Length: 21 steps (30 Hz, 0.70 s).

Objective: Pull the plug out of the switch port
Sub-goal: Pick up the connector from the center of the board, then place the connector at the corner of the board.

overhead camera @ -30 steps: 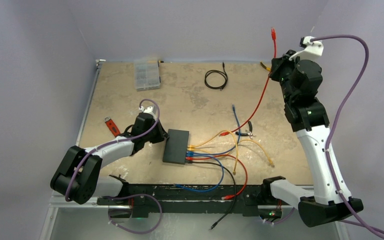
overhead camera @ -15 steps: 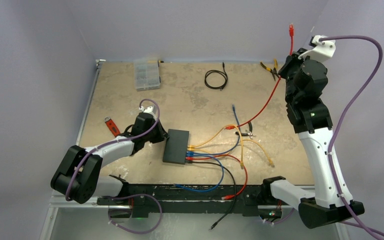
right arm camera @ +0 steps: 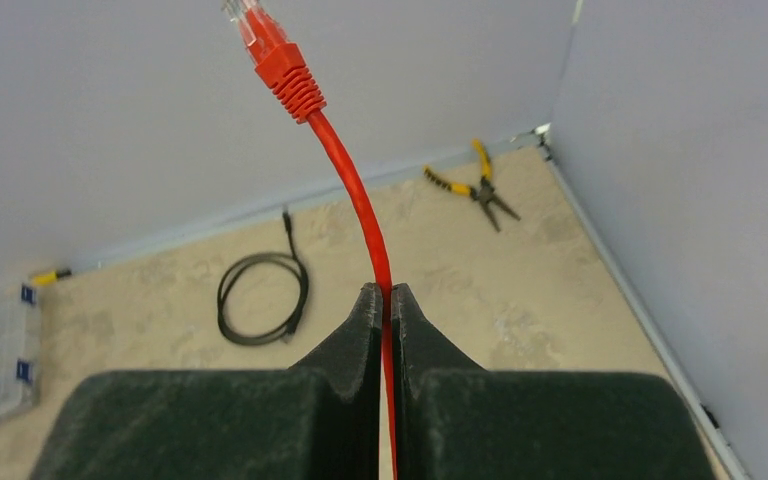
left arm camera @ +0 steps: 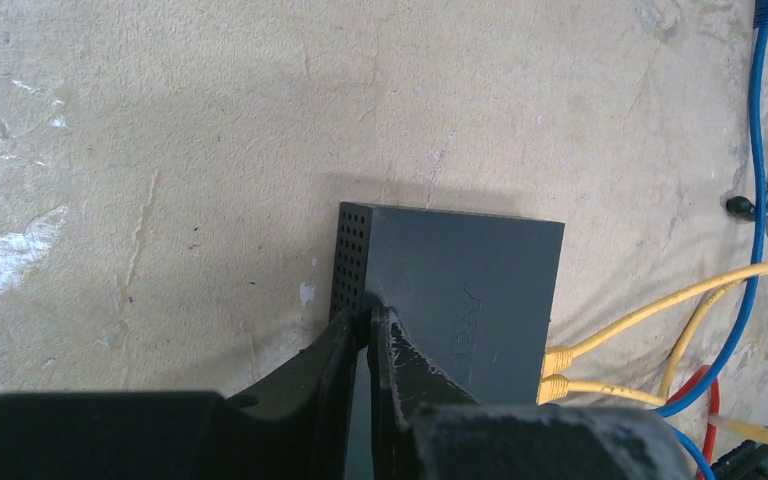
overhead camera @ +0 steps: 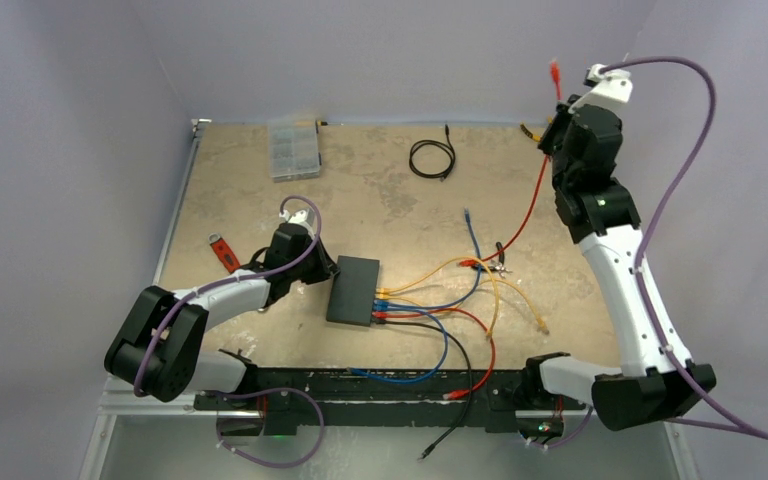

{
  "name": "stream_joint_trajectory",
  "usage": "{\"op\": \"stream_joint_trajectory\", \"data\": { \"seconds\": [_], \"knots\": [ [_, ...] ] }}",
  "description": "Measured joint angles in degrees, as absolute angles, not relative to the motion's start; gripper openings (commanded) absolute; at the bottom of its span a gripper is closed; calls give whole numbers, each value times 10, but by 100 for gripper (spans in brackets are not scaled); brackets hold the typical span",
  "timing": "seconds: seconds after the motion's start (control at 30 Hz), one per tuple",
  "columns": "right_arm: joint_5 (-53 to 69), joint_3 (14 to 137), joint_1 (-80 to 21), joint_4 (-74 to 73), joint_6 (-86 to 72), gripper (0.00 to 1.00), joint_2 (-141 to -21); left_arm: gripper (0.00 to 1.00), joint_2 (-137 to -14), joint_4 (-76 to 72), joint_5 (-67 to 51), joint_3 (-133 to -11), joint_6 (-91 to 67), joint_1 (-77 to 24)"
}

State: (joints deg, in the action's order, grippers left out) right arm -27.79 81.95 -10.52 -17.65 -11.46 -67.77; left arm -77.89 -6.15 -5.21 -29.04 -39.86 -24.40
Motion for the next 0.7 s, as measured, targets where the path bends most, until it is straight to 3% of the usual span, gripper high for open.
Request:
{"op": "stream_joint_trajectory", "data": {
  "seconds": [0.17,0.33,0.7],
  "knots": [
    [-214,799,-105,-178,-120,0,-742,10,-779,-61,-52,-290,-398,-244],
    [-237,777,-105,-197,-126,0,-796,10,-779,-61,-52,-290,-398,-244],
    [-205,775,-105,-178,-142,0,-778,10,-779,-62,-52,-290,-398,-244]
  ]
}}
